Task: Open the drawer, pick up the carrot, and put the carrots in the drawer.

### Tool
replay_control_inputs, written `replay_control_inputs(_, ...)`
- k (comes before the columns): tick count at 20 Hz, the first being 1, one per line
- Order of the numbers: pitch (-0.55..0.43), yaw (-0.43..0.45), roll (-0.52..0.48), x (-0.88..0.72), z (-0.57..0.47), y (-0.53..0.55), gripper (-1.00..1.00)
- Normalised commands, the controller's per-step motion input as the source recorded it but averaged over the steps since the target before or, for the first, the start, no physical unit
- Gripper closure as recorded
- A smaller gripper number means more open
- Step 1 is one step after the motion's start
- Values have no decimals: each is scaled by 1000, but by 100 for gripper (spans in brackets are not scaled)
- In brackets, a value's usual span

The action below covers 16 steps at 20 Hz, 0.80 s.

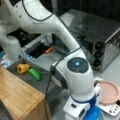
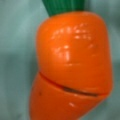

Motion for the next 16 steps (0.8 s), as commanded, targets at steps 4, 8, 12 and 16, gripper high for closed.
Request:
replay_control_inputs(4,74,-69,-169,265,-22,103,-100)
replay_control_inputs(8,63,-62,-139,273,-43,119,-100)
replay_control_inputs(12,73,-58,-111,277,-64,128,-100)
replay_control_inputs(16,77,-47,-91,296,-127,103,-100)
